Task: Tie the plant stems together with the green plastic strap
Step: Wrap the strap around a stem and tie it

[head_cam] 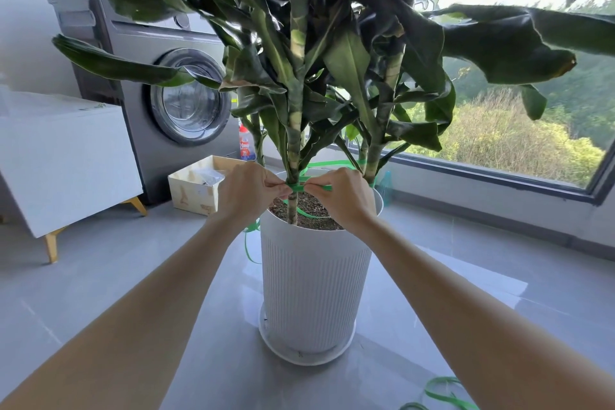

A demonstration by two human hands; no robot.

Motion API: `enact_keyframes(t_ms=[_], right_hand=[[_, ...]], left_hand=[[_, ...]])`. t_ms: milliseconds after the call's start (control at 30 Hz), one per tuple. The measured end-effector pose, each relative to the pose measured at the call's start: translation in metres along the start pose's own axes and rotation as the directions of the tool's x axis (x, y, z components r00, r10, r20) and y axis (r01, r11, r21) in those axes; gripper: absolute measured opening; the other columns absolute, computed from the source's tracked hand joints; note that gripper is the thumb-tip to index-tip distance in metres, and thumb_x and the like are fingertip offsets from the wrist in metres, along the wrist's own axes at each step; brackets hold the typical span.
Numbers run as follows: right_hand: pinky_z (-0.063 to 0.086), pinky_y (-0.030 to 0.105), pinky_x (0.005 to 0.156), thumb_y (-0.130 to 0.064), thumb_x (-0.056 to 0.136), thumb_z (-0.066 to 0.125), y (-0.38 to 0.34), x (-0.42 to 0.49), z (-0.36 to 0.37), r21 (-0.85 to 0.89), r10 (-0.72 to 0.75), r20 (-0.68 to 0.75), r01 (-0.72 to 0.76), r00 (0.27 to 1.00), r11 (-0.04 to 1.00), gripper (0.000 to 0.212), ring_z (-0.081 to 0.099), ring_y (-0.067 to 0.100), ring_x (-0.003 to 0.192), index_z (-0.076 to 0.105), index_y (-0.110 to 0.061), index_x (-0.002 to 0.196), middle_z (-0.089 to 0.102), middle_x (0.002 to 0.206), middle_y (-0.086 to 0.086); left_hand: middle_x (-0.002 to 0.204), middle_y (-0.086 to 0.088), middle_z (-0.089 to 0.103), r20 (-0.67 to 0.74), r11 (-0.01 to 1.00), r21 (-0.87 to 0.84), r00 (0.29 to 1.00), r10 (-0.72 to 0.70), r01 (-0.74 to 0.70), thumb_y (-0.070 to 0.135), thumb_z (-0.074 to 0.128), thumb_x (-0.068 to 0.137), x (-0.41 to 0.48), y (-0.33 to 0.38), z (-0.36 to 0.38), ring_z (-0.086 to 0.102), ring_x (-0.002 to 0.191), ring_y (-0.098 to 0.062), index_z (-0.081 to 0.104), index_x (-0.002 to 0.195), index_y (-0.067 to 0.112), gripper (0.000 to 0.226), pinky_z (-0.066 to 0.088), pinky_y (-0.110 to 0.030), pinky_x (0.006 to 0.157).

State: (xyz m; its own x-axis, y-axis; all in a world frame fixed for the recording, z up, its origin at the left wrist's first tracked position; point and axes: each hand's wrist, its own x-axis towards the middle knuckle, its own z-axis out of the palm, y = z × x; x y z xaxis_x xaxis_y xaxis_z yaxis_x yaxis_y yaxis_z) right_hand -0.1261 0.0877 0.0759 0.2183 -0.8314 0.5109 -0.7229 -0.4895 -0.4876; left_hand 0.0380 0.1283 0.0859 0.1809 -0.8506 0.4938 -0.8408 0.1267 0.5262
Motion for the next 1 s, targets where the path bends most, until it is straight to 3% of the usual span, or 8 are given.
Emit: enact_keyframes(t_ms=[167,233,300,367,500,767,933,1000], right_hand=[[0.054,0.033,0.059,-0.031,0.087,0.062,-0.002,-0.003,0.002,-0.01,-0.016,-0.013,0.016,1.0,1.0,0.016,0.062,0.014,0.069,0.077,-0.03,0.092,0.071,0.08,-0.009],[0.055,0.034,0.058,-0.028,0.087,0.061,-0.002,-0.004,0.002,-0.014,-0.026,-0.021,0.026,0.999,1.0,0.017,0.063,0.015,0.07,0.077,-0.029,0.092,0.072,0.084,-0.009],[0.054,0.031,0.059,-0.026,0.088,0.061,0.0,-0.005,-0.001,-0.049,-0.01,-0.031,0.008,0.999,0.999,0.018,0.065,0.014,0.077,0.076,-0.03,0.098,0.073,0.097,-0.011],[0.055,0.031,0.064,-0.023,0.086,0.061,0.004,-0.007,-0.006,-0.081,0.032,-0.046,-0.036,0.998,0.996,0.025,0.066,0.016,0.085,0.072,-0.032,0.107,0.071,0.107,-0.01],[0.054,0.031,0.078,-0.016,0.083,0.063,0.015,-0.017,-0.017,-0.053,0.094,-0.04,-0.096,0.995,0.994,0.037,0.065,0.014,0.089,0.068,-0.033,0.115,0.068,0.116,-0.01],[0.039,0.022,0.065,-0.011,0.077,0.064,0.033,-0.022,-0.021,-0.044,0.052,0.01,-0.052,0.999,0.998,0.051,0.062,0.017,0.098,0.063,-0.036,0.121,0.06,0.129,-0.008],[0.041,0.022,0.07,-0.01,0.076,0.065,0.036,-0.02,-0.019,-0.006,0.07,0.008,-0.07,0.998,0.998,0.051,0.062,0.019,0.097,0.064,-0.037,0.119,0.061,0.128,-0.006],[0.045,0.027,0.076,-0.01,0.075,0.066,0.036,-0.019,-0.017,0.01,0.086,0.002,-0.086,0.996,0.996,0.051,0.063,0.022,0.099,0.064,-0.038,0.118,0.063,0.125,-0.006]], left_hand=[[0.051,0.01,0.057,-0.041,0.998,0.037,0.998,0.048,-0.046,0.039,0.069,0.082,-0.001,-0.004,0.006,0.045,0.048,-0.006,0.077,0.09,0.023,0.019,0.033,-0.022,0.052],[0.067,0.001,0.071,-0.067,0.991,0.087,0.992,0.109,-0.103,0.038,0.066,0.083,-0.001,-0.008,0.009,0.055,0.059,-0.015,0.076,0.095,0.024,0.021,0.04,-0.028,0.07],[0.083,-0.003,0.074,-0.114,0.969,0.197,0.979,0.171,-0.147,0.038,0.061,0.087,-0.004,-0.01,0.011,0.061,0.08,-0.022,0.073,0.102,0.028,0.022,0.033,-0.032,0.089],[0.085,-0.003,0.073,-0.168,0.96,0.238,0.967,0.189,-0.147,0.035,0.058,0.09,-0.008,-0.011,0.015,0.057,0.091,-0.022,0.072,0.106,0.03,0.022,0.026,-0.032,0.092],[0.092,0.001,0.073,-0.205,0.987,0.141,0.973,0.102,-0.074,0.03,0.055,0.093,-0.01,-0.01,0.025,0.051,0.103,-0.021,0.07,0.11,0.027,0.023,0.022,-0.033,0.092],[0.101,0.006,0.07,-0.245,0.991,0.102,0.968,-0.057,0.084,0.034,0.058,0.091,-0.008,-0.009,0.031,0.048,0.112,-0.018,0.069,0.107,0.035,0.02,0.019,-0.039,0.1],[0.126,0.006,0.053,-0.354,0.981,-0.002,0.917,-0.184,0.196,0.04,0.073,0.076,-0.009,-0.008,0.032,0.036,0.124,-0.024,0.06,0.113,0.03,0.041,0.028,-0.045,0.098],[0.122,0.002,0.054,-0.366,0.972,-0.058,0.901,-0.231,0.226,0.042,0.076,0.072,-0.009,-0.008,0.031,0.04,0.12,-0.027,0.063,0.103,0.028,0.036,0.033,-0.038,0.092]])
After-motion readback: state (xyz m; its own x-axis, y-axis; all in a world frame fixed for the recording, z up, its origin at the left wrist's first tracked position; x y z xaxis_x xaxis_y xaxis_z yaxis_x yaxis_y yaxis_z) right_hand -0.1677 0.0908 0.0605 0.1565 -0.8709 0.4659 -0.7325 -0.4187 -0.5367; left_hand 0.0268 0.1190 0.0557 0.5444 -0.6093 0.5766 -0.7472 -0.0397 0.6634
